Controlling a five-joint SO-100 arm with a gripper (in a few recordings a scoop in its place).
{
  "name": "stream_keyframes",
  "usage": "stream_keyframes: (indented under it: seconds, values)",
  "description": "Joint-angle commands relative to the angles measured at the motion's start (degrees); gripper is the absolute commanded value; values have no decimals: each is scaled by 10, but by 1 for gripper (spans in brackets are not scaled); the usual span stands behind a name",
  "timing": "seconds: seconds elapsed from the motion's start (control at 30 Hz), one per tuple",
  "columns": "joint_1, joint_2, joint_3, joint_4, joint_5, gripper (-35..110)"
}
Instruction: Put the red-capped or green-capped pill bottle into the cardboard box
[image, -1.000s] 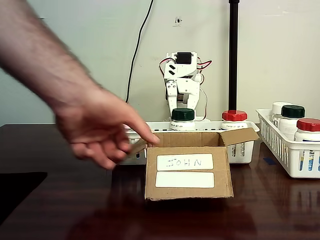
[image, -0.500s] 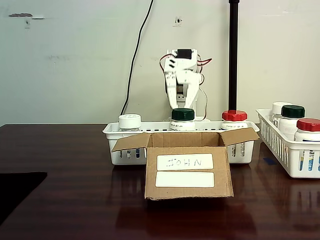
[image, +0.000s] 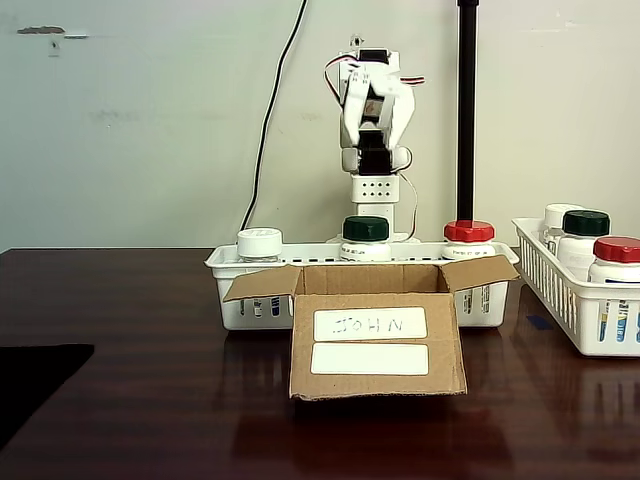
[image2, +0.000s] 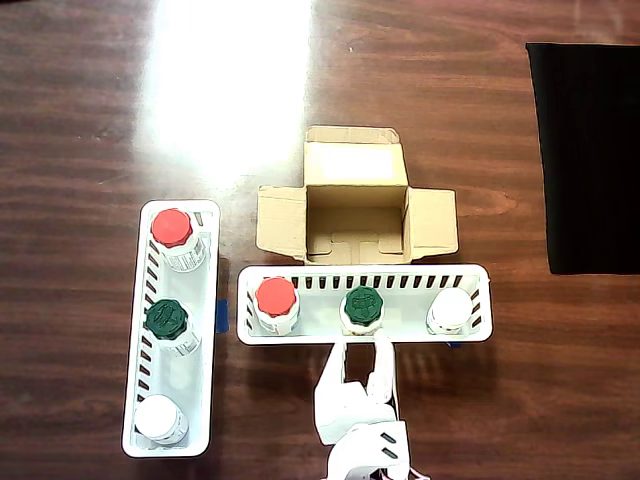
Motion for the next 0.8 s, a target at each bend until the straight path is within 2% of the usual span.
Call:
stream_keyframes:
  seconds: [0.0, 0.2, 0.47, 0.6, 0.77]
  values:
    - [-55, -76, -64, -53, -5, 58]
    - [-162, -185, -97, -183, -4, 72]
    - [-315, -274, -33, -462, -11, 72]
    - [-363, -380, -20, -606, -14, 74]
    - [-391, -511, -42, -715, -11, 74]
